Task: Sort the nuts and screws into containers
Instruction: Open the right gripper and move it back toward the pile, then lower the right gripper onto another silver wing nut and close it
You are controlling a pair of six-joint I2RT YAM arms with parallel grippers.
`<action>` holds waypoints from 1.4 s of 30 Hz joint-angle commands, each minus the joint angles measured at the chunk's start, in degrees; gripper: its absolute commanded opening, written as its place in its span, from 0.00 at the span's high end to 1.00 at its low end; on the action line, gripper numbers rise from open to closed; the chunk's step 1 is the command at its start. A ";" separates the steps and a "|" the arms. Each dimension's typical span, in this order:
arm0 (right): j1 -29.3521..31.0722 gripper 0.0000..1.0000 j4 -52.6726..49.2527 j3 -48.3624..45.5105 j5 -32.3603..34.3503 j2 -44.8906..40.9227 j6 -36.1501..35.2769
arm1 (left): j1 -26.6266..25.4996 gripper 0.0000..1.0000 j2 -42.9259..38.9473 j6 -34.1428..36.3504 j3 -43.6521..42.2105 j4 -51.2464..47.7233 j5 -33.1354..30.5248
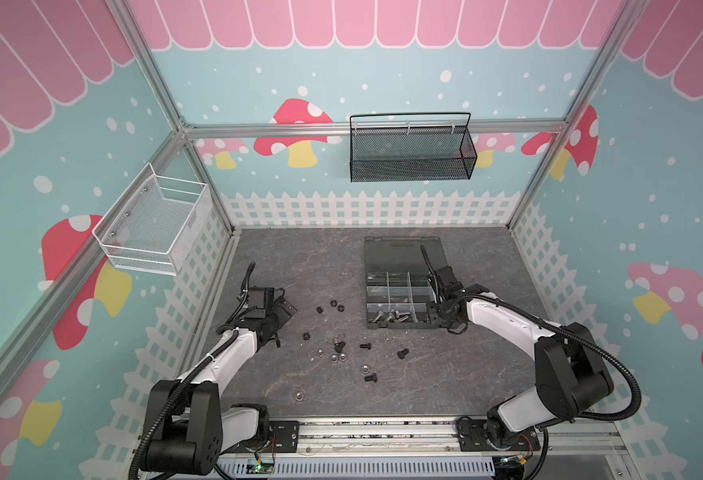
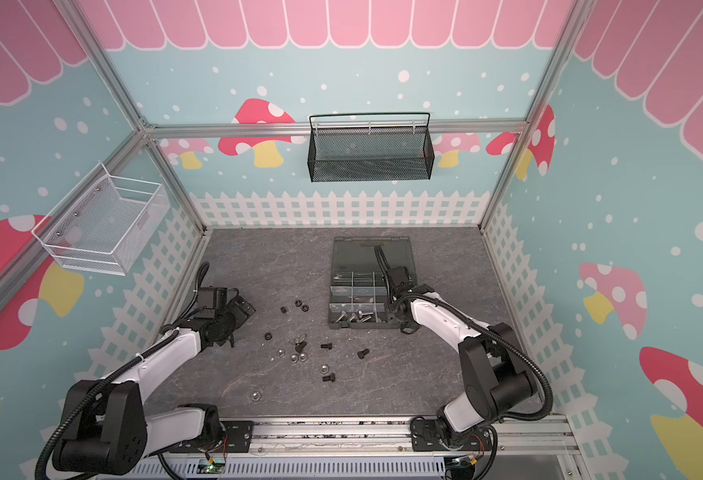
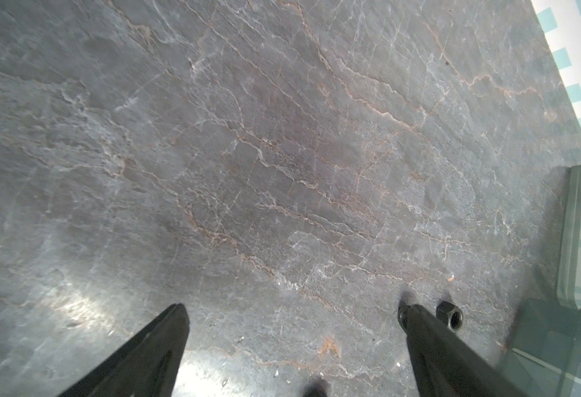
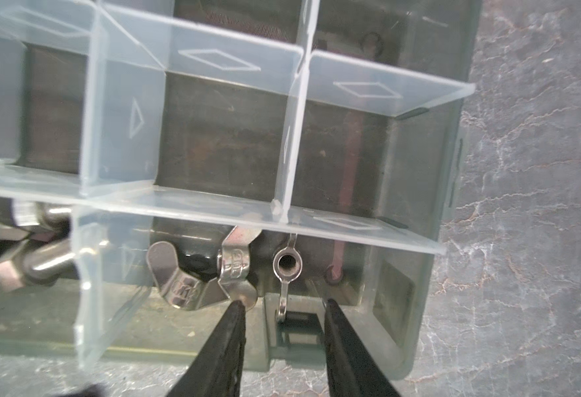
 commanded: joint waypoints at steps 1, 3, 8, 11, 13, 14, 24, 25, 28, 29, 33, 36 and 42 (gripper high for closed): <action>1.79 0.57 -1.02 3.47 -1.30 -3.38 1.23 | 0.28 0.00 0.47 -0.11 0.39 0.93 0.46; 3.78 0.56 -1.08 4.86 -1.23 -3.83 1.57 | 0.27 0.00 0.64 -0.20 0.39 0.96 0.34; 12.14 0.55 -2.27 10.68 1.73 -0.89 1.95 | 0.27 0.00 0.65 -0.38 0.27 0.91 0.03; 17.55 0.54 -3.11 15.39 3.29 3.68 2.22 | 0.29 0.00 0.64 -0.49 0.26 1.08 0.10; 20.57 0.54 -3.11 18.21 3.23 7.13 1.72 | 0.26 0.00 0.65 -0.59 0.04 1.13 0.09; 21.92 0.54 -3.11 19.66 3.10 9.05 1.29 | 0.26 0.00 0.65 -0.59 -0.04 1.19 0.11; 30.41 0.51 -3.12 32.56 -0.07 25.78 -2.83 | 0.40 0.00 0.14 -0.51 -0.62 1.26 -0.07; 30.97 0.50 -3.11 33.52 -0.47 27.15 -3.25 | 0.35 0.00 0.12 -0.51 -0.66 1.25 -0.11; 32.40 0.48 -2.89 35.91 -1.75 30.31 -4.50 | 0.36 0.00 0.04 -0.59 -0.84 1.26 -0.13; 32.85 0.47 -2.93 36.65 -2.16 31.41 -4.93 | 0.36 0.00 -0.05 -0.59 -0.88 1.19 -0.18; 34.33 0.43 -2.91 38.55 -3.37 34.68 -6.38 | 0.48 0.00 -0.36 -0.59 -0.95 1.19 -0.28; 34.97 0.41 -2.85 39.57 -4.45 36.22 -7.22 | 0.53 0.00 -0.49 -0.59 -1.02 1.17 -0.34; 35.82 0.38 -2.89 40.41 -6.26 38.23 -8.50 | 0.62 0.00 -0.15 -0.77 -0.85 1.15 -0.29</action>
